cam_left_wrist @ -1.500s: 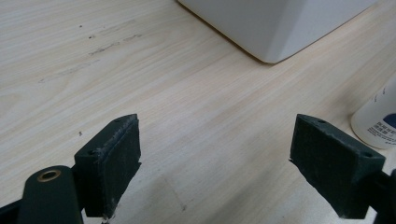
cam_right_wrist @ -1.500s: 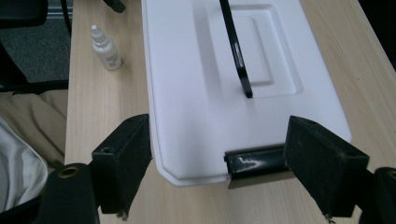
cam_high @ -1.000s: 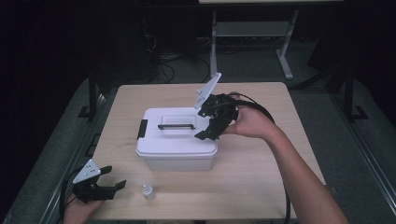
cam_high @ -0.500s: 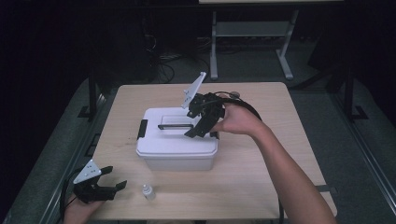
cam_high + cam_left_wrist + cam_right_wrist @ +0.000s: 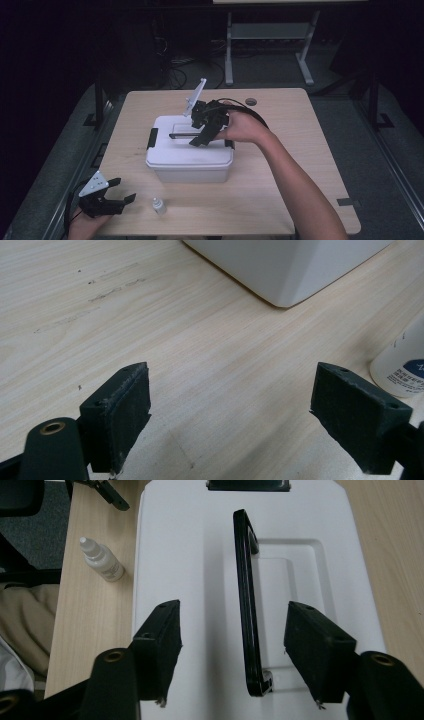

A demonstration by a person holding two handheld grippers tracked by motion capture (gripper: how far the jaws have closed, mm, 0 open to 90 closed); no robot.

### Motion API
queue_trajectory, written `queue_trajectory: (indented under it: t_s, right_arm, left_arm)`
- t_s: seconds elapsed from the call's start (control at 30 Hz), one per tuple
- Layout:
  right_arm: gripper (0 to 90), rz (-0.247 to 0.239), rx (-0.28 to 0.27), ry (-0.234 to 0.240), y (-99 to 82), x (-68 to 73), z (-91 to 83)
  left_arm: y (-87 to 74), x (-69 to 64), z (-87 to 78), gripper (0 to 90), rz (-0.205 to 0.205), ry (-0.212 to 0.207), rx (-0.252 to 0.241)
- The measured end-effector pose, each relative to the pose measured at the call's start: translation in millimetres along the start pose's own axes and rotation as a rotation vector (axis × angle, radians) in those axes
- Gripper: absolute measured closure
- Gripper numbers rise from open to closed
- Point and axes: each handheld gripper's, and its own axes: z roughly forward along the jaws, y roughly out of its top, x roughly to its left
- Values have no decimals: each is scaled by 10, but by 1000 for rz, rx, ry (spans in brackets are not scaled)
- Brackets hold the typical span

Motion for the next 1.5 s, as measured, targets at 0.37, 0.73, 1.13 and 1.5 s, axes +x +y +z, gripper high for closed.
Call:
queue_trajectory:
  t_s: [0.37, 0.73, 1.13, 1.5]
  right_arm:
    - [579, -3, 50, -18, 64, -34, 84]
    - [754, -12, 71, -17, 72, -53, 153]
    - [764, 19, 61, -9, 88, -155, 194]
    - [798, 22, 76, 1, 181, -227, 197]
  left_arm:
    - [-3, -1, 6, 161, 1, -6, 1]
    - [-9, -12, 11, 161, -1, -7, 7]
    - [-4, -1, 10, 161, 2, -1, 9]
    - [-6, 5, 10, 161, 2, -1, 9]
